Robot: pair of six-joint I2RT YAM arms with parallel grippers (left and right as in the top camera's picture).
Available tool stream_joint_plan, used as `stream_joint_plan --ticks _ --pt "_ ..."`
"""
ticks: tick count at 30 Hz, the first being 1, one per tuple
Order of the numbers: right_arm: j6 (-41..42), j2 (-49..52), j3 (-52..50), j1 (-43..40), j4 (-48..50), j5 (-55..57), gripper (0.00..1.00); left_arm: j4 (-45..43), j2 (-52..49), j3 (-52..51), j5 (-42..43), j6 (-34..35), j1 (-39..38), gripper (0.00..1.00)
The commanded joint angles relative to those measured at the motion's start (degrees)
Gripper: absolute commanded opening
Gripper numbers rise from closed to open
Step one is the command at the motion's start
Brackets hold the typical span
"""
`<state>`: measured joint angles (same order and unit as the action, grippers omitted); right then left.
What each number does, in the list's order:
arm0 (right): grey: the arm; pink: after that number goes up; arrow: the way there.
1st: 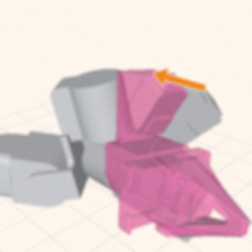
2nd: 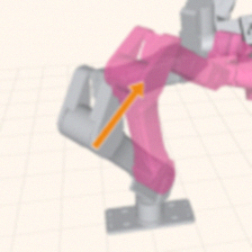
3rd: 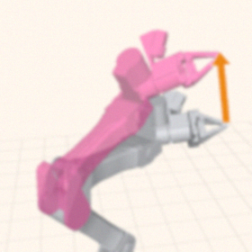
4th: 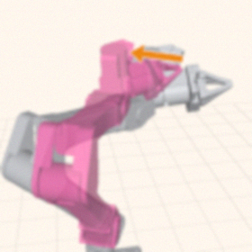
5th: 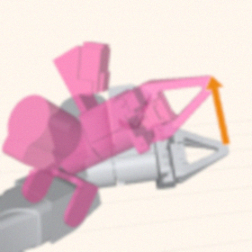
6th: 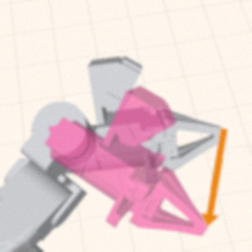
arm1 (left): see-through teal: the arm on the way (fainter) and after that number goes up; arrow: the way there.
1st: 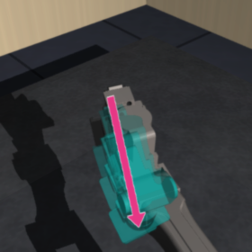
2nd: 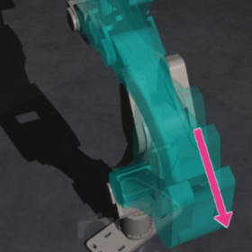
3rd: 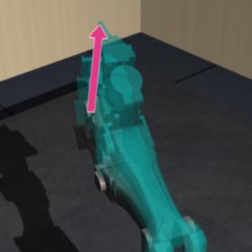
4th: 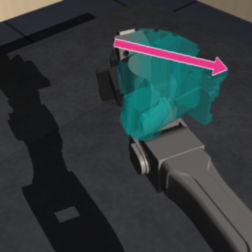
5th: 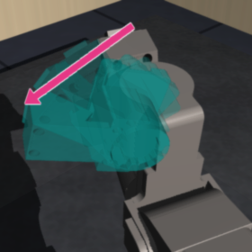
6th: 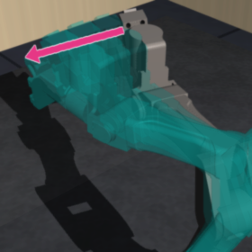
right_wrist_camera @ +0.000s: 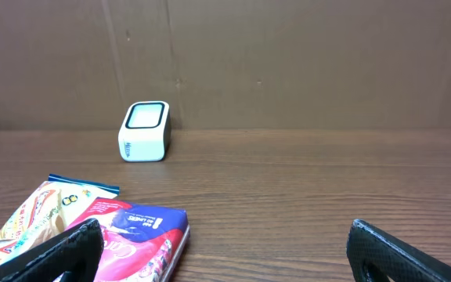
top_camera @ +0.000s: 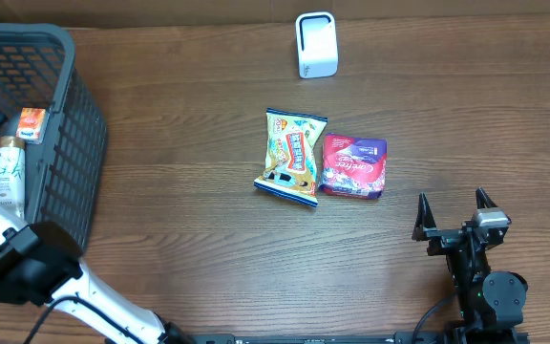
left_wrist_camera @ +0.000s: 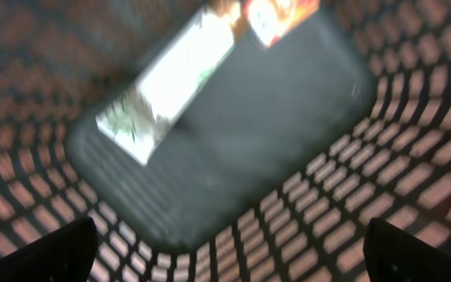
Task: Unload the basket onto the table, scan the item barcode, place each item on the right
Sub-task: 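Reach the left gripper into the basket toward the remaining items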
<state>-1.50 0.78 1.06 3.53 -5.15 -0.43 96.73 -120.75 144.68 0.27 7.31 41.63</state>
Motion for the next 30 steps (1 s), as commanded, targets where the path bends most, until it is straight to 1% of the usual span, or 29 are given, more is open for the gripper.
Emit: stream_joint_plan --ticks 1,6,8,15,18,19,25,26,27,28,29,30 --pt "-0.07 -0.61 -0.61 0.48 0.37 0.37 1.00 0.09 2.93 -8.13 0.55 1.03 -0.02 1.00" --pt "-0.07 -0.61 -0.61 0.48 0.37 0.37 1.00 -0.39 3.48 -13.25 -5.64 3.72 -0.02 1.00" --pt "-0.07 -0.61 -0.61 0.48 0.37 0.37 1.00 -0.76 3.48 -14.51 -6.91 4.68 -0.02 1.00" --pt "-0.07 -0.61 -0.61 0.48 0.37 0.37 1.00 -0.98 3.48 -18.58 -6.80 4.72 -0.07 1.00" --pt "-0.07 -0.61 -0.61 0.48 0.37 0.37 1.00 0.11 3.50 -19.41 -5.42 4.20 -0.09 1.00" --pt "-0.07 -0.61 -0.61 0.48 0.37 0.37 1.00 0.11 3.91 -20.02 -4.24 2.93 -0.13 1.00" --pt "-0.07 -0.61 -0.61 0.48 0.37 0.37 1.00 0.11 8.70 -23.04 -3.87 3.41 -0.13 1.00" --pt "-0.07 -0.61 -0.61 0.48 0.37 0.37 1.00 0.11 9.99 -23.43 -3.82 3.43 -0.13 0.98" --pt "-0.07 -0.61 -0.61 0.48 0.37 0.37 1.00 0.11 11.08 -23.69 -3.82 3.43 -0.07 0.91" --pt "-0.07 -0.61 -0.61 0.48 0.37 0.37 1.00 0.11 12.46 -23.87 -3.80 3.43 0.00 0.76" --pt "-0.07 -0.61 -0.61 0.48 0.37 0.37 1.00 0.11 13.64 -23.89 -3.80 3.45 0.09 0.35" --pt "-0.07 -0.61 -0.61 0.48 0.37 0.37 1.00 0.11 14.78 -23.89 -3.80 3.50 0.15 0.22"
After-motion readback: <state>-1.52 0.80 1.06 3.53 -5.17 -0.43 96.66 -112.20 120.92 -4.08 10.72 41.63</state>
